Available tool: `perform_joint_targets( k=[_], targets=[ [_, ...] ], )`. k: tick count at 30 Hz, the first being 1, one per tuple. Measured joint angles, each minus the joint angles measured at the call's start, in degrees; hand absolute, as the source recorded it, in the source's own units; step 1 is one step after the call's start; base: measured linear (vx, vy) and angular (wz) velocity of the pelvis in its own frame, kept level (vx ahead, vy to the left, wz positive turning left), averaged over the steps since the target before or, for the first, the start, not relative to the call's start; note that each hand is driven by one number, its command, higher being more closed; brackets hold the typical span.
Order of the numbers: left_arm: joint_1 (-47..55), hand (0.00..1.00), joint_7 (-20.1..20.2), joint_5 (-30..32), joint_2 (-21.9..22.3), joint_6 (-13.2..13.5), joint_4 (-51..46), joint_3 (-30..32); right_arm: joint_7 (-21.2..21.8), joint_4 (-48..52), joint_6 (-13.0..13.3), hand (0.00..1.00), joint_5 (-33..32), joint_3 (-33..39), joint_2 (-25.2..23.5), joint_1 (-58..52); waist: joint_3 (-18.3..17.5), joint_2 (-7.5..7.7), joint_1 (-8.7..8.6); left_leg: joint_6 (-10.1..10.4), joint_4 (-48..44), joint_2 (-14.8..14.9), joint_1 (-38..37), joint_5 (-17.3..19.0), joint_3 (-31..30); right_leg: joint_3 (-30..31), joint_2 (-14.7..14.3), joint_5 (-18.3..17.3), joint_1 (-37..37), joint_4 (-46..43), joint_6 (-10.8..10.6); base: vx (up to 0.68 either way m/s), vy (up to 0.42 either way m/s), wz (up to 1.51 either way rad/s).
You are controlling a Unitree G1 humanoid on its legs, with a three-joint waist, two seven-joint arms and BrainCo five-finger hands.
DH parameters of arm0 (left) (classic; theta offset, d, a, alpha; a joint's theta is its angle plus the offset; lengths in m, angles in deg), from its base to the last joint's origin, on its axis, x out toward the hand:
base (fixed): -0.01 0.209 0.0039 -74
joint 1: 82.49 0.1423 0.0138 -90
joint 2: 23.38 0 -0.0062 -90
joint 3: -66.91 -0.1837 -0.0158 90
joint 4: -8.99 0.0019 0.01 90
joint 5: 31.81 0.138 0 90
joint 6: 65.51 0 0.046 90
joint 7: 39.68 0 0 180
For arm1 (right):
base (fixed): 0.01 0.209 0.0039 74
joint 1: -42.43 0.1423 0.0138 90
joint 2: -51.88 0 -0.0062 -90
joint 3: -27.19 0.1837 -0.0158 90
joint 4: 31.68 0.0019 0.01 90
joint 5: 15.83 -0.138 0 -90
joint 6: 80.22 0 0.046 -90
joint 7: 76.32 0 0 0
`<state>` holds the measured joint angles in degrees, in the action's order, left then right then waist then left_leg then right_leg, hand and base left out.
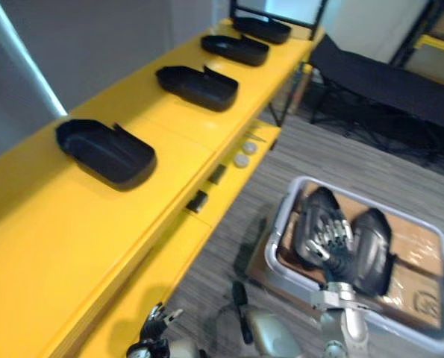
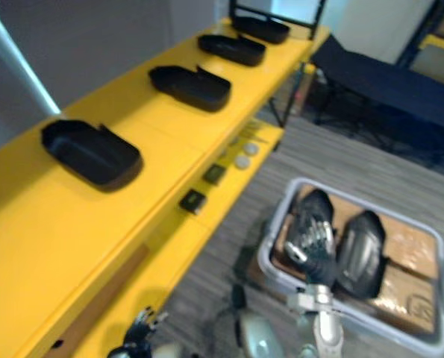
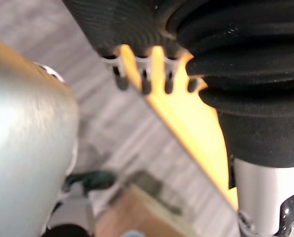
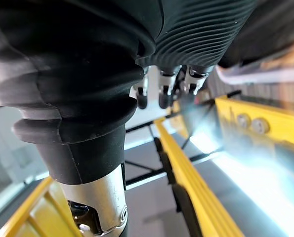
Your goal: Walk over and take plastic housings, then place them on the shelf
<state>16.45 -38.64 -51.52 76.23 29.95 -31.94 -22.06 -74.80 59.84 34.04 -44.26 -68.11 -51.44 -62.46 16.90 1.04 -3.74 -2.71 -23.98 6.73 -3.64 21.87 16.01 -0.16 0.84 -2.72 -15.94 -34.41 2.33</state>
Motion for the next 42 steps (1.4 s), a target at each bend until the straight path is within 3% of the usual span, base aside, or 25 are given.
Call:
perform_joint_targets(
  k=[3,5,8,9,10,11,12,13,14,15,16,17,18,20,26,30,36,42],
  targets=[
    [-0.4,0.00,0.2,0.6,-1.7,-1.1,0.3,0.6,-3.1,-4.4,0.0,0.00,0.1,-3.3,0.1,6.1,-0.2,-0.08,1.34,1.4,-0.8,2.8,2.8,-1.1,1.1,-0.2,6.1,-2.0,4.4,-2.3,1.4,-0.08,-0.120,-0.40],
    [-0.4,0.00,0.3,2.8,-3.4,-2.0,3.0,0.5,-5.6,-6.5,-0.5,0.00,1.5,-4.8,0.1,8.3,-0.8,-0.48,3.12,2.8,-1.7,6.1,4.3,-1.9,2.1,0.1,10.2,-2.2,6.2,0.1,1.9,-0.04,-0.203,-0.69],
    [-0.2,0.00,0.2,4.5,-5.7,-3.1,6.9,0.5,-8.1,-6.7,-0.7,0.00,3.1,-5.6,-0.1,9.0,-1.5,0.12,3.17,5.1,-4.3,9.7,7.6,-3.2,1.8,0.6,12.5,-2.4,5.9,3.1,1.3,-0.02,-0.327,-0.38],
    [-0.1,0.00,0.1,4.4,-5.9,-3.1,7.8,0.5,-9.2,-7.0,-1.2,0.00,3.5,-5.5,0.0,8.9,-1.8,0.71,3.22,5.6,-5.7,10.9,8.8,-3.5,1.7,0.5,12.9,-2.8,6.0,6.0,-2.0,-0.02,-0.395,-0.36],
    [0.1,0.00,0.1,3.9,-5.8,-3.0,8.0,0.7,-9.3,-7.1,-1.6,0.00,3.6,-5.5,-0.1,8.8,-2.1,1.17,3.30,5.9,-6.3,11.3,9.1,-3.6,1.7,0.2,13.1,-2.3,6.1,8.1,-3.3,-0.03,-0.469,-0.47],
    [0.3,0.00,0.3,2.4,-6.0,-2.9,8.1,1.0,-9.2,-7.2,-2.3,0.00,3.9,-5.3,0.0,8.5,-2.6,2.14,3.47,6.3,-7.5,11.5,9.8,-3.8,1.7,-0.3,13.4,0.0,6.5,11.9,-8.5,-0.01,-0.527,-0.42],
    [-0.2,0.00,-0.3,1.5,-4.9,-2.3,8.5,1.3,-9.1,-7.5,-3.1,0.00,3.8,-4.0,0.9,8.0,-2.4,1.56,2.82,7.7,-8.3,12.2,9.8,-4.5,0.4,-1.8,13.3,-4.1,8.4,13.2,-14.6,0.00,-0.533,-0.36],
    [-0.4,0.00,-0.9,0.9,-3.7,-1.9,8.5,1.4,-9.1,-7.6,-3.8,0.00,4.0,-2.7,1.7,7.8,-2.1,-0.04,2.63,8.0,-8.4,13.1,9.8,-5.3,-1.0,-2.9,12.3,-5.4,9.3,14.3,-14.7,0.02,-0.509,-0.14],
    [-0.6,0.00,-0.9,-1.5,-1.9,-1.8,8.4,1.3,-9.2,-7.7,-5.0,0.00,4.9,1.1,3.3,6.8,-1.2,-3.42,1.47,5.4,-9.5,14.8,10.5,-7.9,-3.7,-4.1,10.1,-5.4,11.2,15.9,-13.7,0.02,-0.442,0.11],
    [-0.3,0.00,-0.4,-2.5,-1.2,-1.8,8.4,1.4,-9.5,-7.7,-5.2,0.00,5.8,5.1,3.9,4.6,-1.1,-3.91,0.59,3.4,-10.9,14.4,12.2,-9.4,-4.2,-4.7,10.2,-5.4,12.7,16.9,-12.8,0.02,-0.469,0.12],
    [0.3,0.00,0.1,-2.4,-0.9,-1.6,8.2,1.4,-10.0,-7.7,-5.2,0.00,5.8,6.8,4.4,3.4,-1.2,-4.13,0.58,4.6,-9.9,13.3,11.6,-8.9,-4.3,-4.5,10.5,-5.1,13.2,17.4,-12.4,0.02,-0.356,-0.07],
    [1.5,0.00,1.3,-2.1,-0.1,-0.9,8.0,1.3,-10.7,-7.6,-5.1,0.00,5.6,9.9,5.2,2.1,-1.4,-4.43,0.27,7.6,-6.6,10.6,10.6,-9.0,-4.5,-4.1,10.8,-4.6,13.7,18.6,-11.8,-0.01,-0.251,-0.46],
    [2.5,0.00,2.0,-2.2,0.2,0.2,7.3,1.0,-11.4,-7.6,-4.9,0.00,5.6,11.7,5.9,1.7,-1.6,-4.84,-0.14,9.0,-2.6,7.7,10.4,-9.8,-4.6,-2.9,10.4,-3.6,12.9,19.6,-11.4,-0.02,-0.140,-0.58],
    [2.4,0.00,2.7,-3.2,0.6,1.2,7.1,0.4,-11.9,-7.8,-4.5,0.00,5.8,13.8,7.5,1.7,-1.7,-6.07,-0.16,9.5,3.8,3.8,10.3,-10.8,-4.3,-1.2,9.0,-1.4,11.1,21.8,-11.5,-0.05,-0.029,-0.60],
    [1.8,0.00,4.1,-3.6,-0.9,3.2,4.8,0.4,-17.3,-8.1,-2.8,0.00,10.9,15.4,6.6,4.4,-0.8,-2.70,-0.05,9.7,12.5,0.3,8.7,-15.6,-4.3,-2.2,10.7,3.8,12.4,31.0,-11.2,-0.08,0.018,-0.03],
    [1.1,0.00,3.6,-2.2,-1.7,3.1,3.8,0.0,-22.1,-11.3,-3.1,0.00,11.2,16.3,7.0,12.8,1.0,-2.64,0.62,10.0,13.9,0.1,8.9,-16.9,-5.6,-3.0,10.2,6.7,13.2,34.7,-11.1,-0.01,0.000,-0.01],
    [-3.5,0.00,1.4,-2.4,-1.7,2.8,0.3,-0.1,-28.2,-23.8,-9.4,0.00,11.1,20.5,12.6,30.5,7.3,-2.24,3.36,9.8,13.1,-0.3,13.2,-17.9,-9.8,-5.3,9.5,9.9,12.5,38.1,-11.0,-0.02,-0.001,0.13],
    [-5.1,0.00,1.7,-2.2,-1.8,3.4,-1.3,-1.7,-28.1,-36.1,-14.0,0.00,10.3,20.4,19.0,41.9,9.0,-3.01,6.19,9.7,10.5,-1.5,17.8,-18.0,-14.1,-8.7,10.2,11.1,10.4,37.8,-11.3,-0.01,0.010,0.14]
  ],
)
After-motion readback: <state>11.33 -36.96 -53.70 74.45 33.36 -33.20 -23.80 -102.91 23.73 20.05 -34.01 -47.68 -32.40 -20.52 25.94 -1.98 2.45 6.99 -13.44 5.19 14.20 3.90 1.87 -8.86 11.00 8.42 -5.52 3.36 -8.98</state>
